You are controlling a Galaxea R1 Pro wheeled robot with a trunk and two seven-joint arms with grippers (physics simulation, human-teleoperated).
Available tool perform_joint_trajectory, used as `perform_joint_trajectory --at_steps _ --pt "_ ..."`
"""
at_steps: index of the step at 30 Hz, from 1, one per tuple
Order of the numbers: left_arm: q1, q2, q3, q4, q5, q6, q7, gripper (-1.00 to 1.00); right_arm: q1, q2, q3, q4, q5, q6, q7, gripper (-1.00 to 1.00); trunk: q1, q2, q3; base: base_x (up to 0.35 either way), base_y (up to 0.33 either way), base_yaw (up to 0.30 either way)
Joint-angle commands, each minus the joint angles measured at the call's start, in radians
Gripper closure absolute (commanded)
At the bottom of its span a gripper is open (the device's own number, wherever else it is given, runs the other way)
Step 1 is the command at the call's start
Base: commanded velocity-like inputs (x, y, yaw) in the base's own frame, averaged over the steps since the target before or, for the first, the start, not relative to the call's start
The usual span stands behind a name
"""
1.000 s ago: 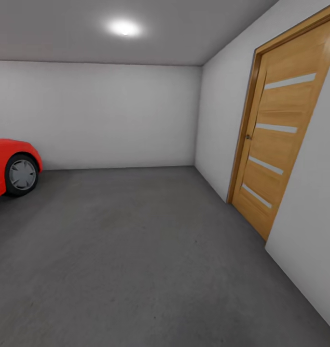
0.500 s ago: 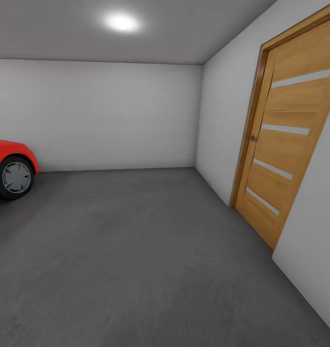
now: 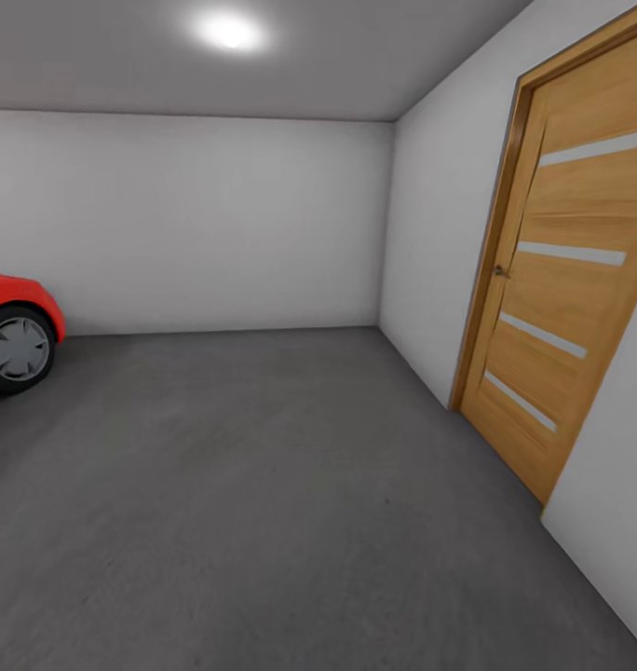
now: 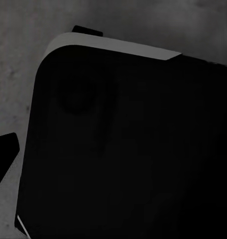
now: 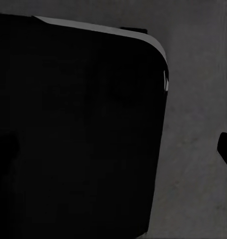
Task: Move the two storage containers from the living room to the garage. In the garage, place one container on the floor and stack the other container on top of it (either order is fine).
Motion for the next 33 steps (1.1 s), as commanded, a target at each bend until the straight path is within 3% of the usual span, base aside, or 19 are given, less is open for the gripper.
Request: perform_joint_trajectory --at_steps 1,17,33 --pt "0.0 0.0 0.002 0.0 0.004 -0.003 0.001 -1.0 0.0 0.0 -0.004 0.0 0.005 -0.003 0.0 -1.0 0.001 0.0 -0.001 0.323 0.0 0.0" --pt "0.0 0.001 0.001 -0.002 0.004 -0.006 0.001 -1.0 0.0 -0.002 -0.017 0.0 -0.006 0.0 0.0 -1.0 0.001 0.0 -0.001 0.323 0.0 0.0" --pt "0.0 0.0 0.002 -0.001 0.006 -0.006 0.002 -1.0 0.0 -0.011 0.001 -0.001 0.017 -0.004 0.0 -1.0 0.001 0.0 -0.001 0.323 0.0 0.0"
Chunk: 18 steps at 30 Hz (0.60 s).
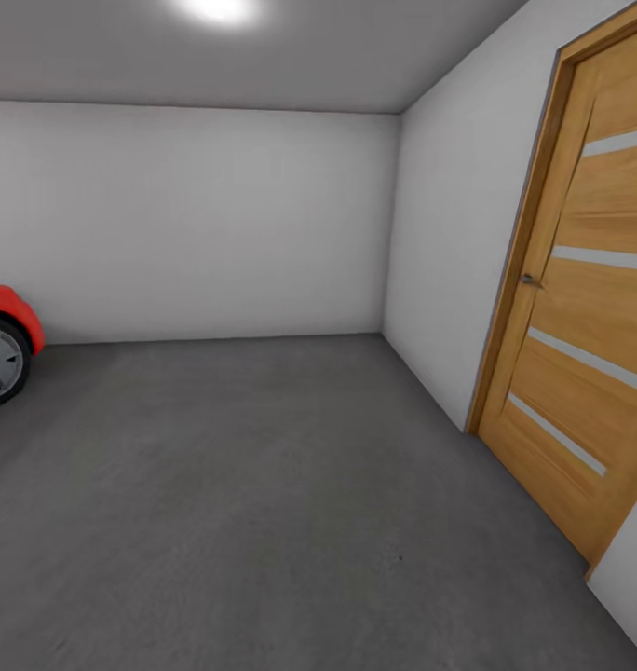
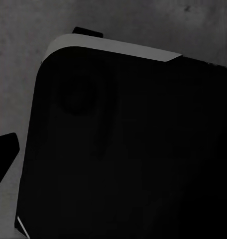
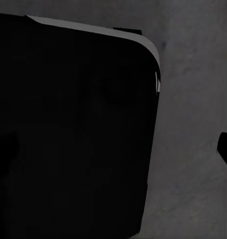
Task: Move the two storage containers from the living room to the garage. In the garage, place one container on the floor and stack the other container on top of it (either order is fine).
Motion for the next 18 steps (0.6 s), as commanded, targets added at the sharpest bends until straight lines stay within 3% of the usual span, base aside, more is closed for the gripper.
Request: perform_joint_trajectory --at_steps 1,18 --pt "0.0 0.0 0.002 -0.001 0.004 -0.002 0.001 -1.0 0.0 0.0 0.0 0.0 0.009 -0.002 0.0 -1.0 0.001 0.0 -0.001 0.324 0.0 0.0" --pt "0.0 0.0 0.0 -0.001 0.003 -0.004 0.001 -1.0 0.0 -0.002 0.001 0.0 0.01 -0.002 0.0 -1.0 0.001 0.0 -0.001 0.323 0.0 0.0"
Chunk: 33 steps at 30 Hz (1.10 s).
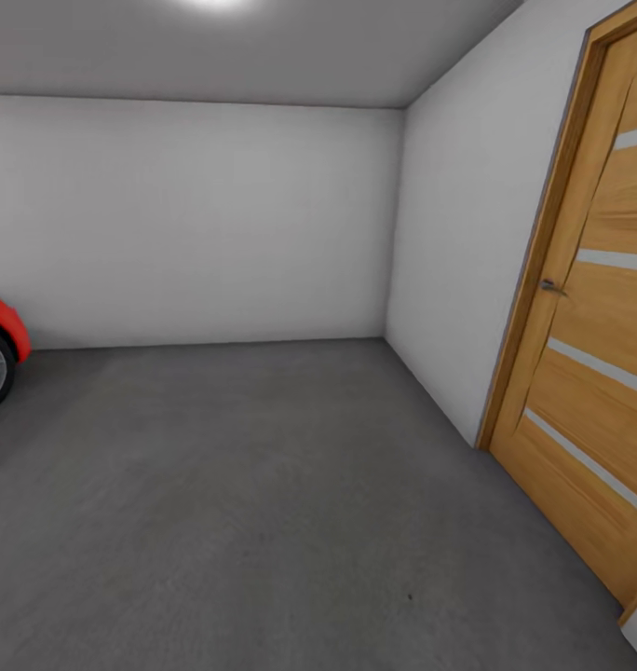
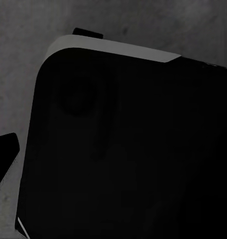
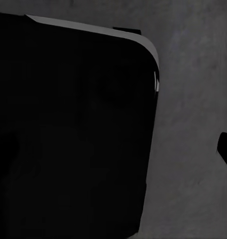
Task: Move the two storage containers from the living room to the garage. In the garage, place one container on the floor and stack the other container on top of it (either order is fine).
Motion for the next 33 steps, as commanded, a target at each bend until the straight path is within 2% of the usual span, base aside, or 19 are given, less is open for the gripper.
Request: perform_joint_trajectory --at_steps 1,11,33 --pt "0.0 0.0 0.002 0.0 0.004 -0.002 0.001 -1.0 0.0 0.0 0.0 0.0 0.009 -0.003 0.0 -1.0 0.001 0.0 -0.001 0.323 0.0 0.0" --pt "0.0 0.0 0.003 0.0 0.006 -0.002 0.001 -1.0 0.0 0.007 -0.002 0.0 0.005 -0.006 0.0 -1.0 0.001 0.0 -0.001 0.323 0.0 -0.043" --pt "0.0 0.001 0.003 0.0 0.006 -0.002 0.003 -1.0 0.0 0.004 -0.003 0.0 0.005 -0.005 0.0 -1.0 0.001 0.0 -0.001 0.323 0.0 -0.244"
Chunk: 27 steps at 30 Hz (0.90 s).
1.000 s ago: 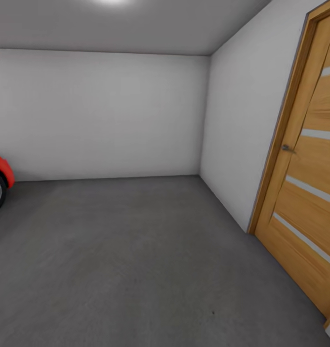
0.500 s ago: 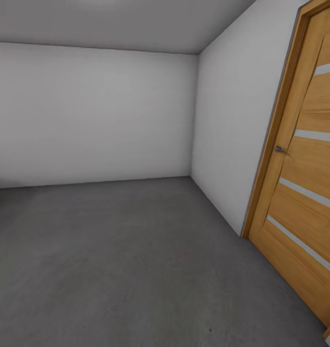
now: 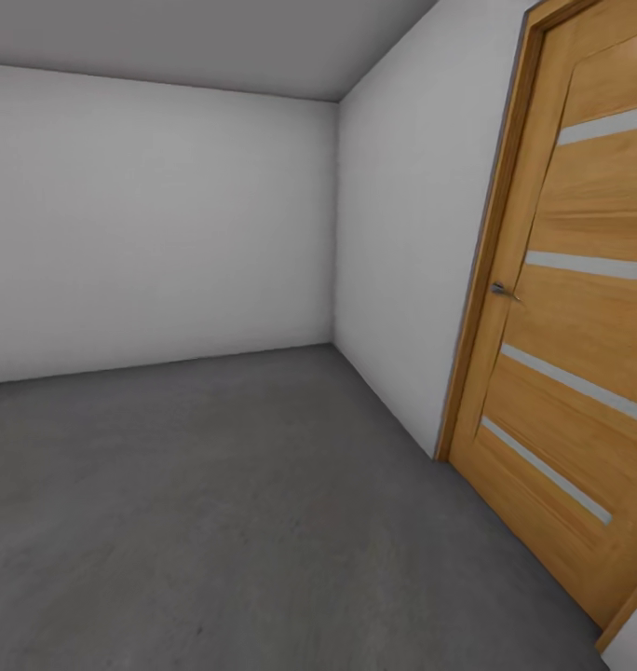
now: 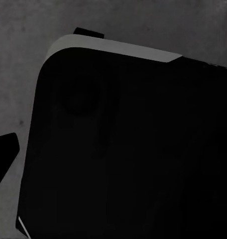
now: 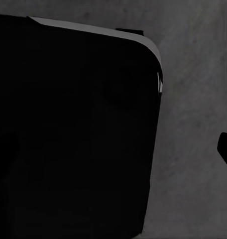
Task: Move the two storage containers from the living room to the garage. In the garage, place one container on the floor and stack the other container on top of it (either order is fine).
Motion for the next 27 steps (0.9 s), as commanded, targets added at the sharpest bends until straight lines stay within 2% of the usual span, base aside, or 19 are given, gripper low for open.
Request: perform_joint_trajectory --at_steps 1,18,27 --pt "0.0 0.0 0.002 0.0 0.004 -0.003 0.001 -1.0 0.0 0.001 0.0 0.0 0.009 -0.003 0.0 -1.0 0.001 0.0 -0.001 0.323 0.0 -0.253" --pt "0.0 0.0 0.002 0.0 0.005 -0.001 0.001 -1.0 0.0 0.0 0.001 -0.001 0.009 -0.003 0.0 -1.0 0.001 0.0 -0.001 0.323 0.0 -0.25" --pt "0.0 0.0 0.002 0.0 0.005 -0.001 0.001 -1.0 0.0 -0.004 0.002 0.0 0.013 -0.002 0.0 -1.0 0.001 0.0 -0.001 0.323 0.093 -0.05"
